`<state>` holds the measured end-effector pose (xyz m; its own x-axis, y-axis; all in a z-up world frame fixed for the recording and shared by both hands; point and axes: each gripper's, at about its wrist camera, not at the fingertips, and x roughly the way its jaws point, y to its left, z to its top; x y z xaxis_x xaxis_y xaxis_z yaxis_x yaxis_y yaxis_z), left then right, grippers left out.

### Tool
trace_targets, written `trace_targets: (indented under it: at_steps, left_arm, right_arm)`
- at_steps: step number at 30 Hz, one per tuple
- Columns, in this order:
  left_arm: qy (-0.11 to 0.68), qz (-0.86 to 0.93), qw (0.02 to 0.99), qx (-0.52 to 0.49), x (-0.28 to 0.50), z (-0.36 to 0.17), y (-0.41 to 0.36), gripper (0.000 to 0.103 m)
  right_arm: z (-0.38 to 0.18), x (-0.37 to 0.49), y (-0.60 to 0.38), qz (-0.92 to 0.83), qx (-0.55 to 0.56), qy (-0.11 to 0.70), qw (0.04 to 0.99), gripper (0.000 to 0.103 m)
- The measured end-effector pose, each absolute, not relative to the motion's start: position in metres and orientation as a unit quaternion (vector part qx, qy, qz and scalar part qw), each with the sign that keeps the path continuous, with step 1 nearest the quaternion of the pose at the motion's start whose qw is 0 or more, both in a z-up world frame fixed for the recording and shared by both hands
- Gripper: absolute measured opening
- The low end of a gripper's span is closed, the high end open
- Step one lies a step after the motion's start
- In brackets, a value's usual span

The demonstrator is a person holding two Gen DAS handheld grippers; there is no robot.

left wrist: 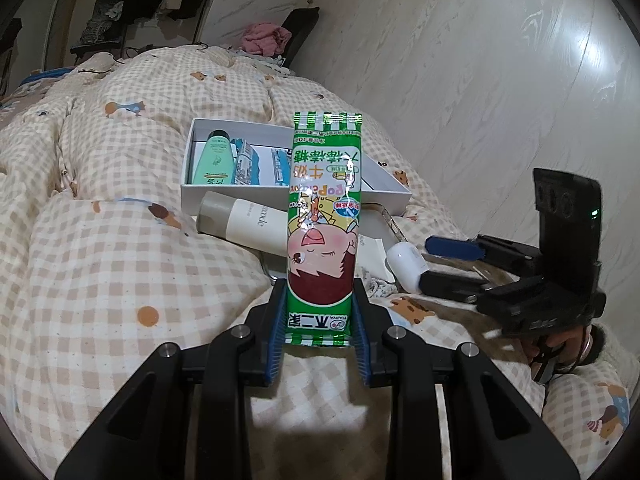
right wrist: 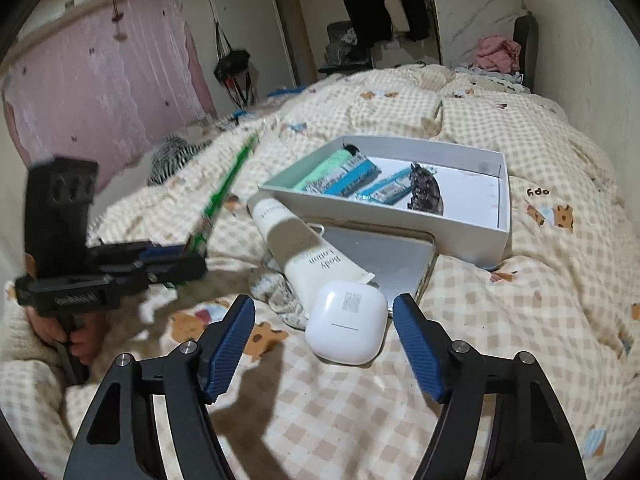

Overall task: Organize objects
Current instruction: 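Grasp the white earbud case with the right gripper while the left gripper holds the candy packet, then lift the earbud case with the right gripper while the left gripper holds the candy packet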

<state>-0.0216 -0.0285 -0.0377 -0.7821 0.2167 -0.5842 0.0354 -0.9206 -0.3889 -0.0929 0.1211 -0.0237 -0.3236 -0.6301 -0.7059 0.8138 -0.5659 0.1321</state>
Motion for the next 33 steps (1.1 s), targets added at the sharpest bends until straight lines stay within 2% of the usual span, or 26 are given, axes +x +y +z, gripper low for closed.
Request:
trace_targets:
  at_steps: [2,4,9,16,33]
  left_arm:
    - [-0.193,0.923,0.049,-0.330,-0.022,-0.039,-0.028,0.031]
    - [-0.194,0.922,0.050,-0.330,-0.022,-0.039,-0.028,0.031]
    - [-0.196,0.922,0.051,-0.331,-0.021,-0.039,-0.029,0.031]
    - [-0.196,0.921,0.051,-0.331,-0.021,-0.039,-0.029,0.031]
    - [-0.197,0.921,0.051,-0.331,-0.022,-0.039,-0.030,0.031]
  right_arm:
    - [-0.031,-0.093,0.113,-0.805,0.387,0.150,0.425,0.056]
    - [-0.037,-0.094,0.106,-0.803,0.401,0.169,0.406,0.049]
    - [-0.038,-0.088,0.106,-0.804,0.401,0.171,0.404,0.048]
    - [-0.037,-0.093,0.121,-0.801,0.405,0.126,0.423,0.047]
    - [-0.036,-0.099,0.142,-0.799,0.386,0.079,0.454,0.047]
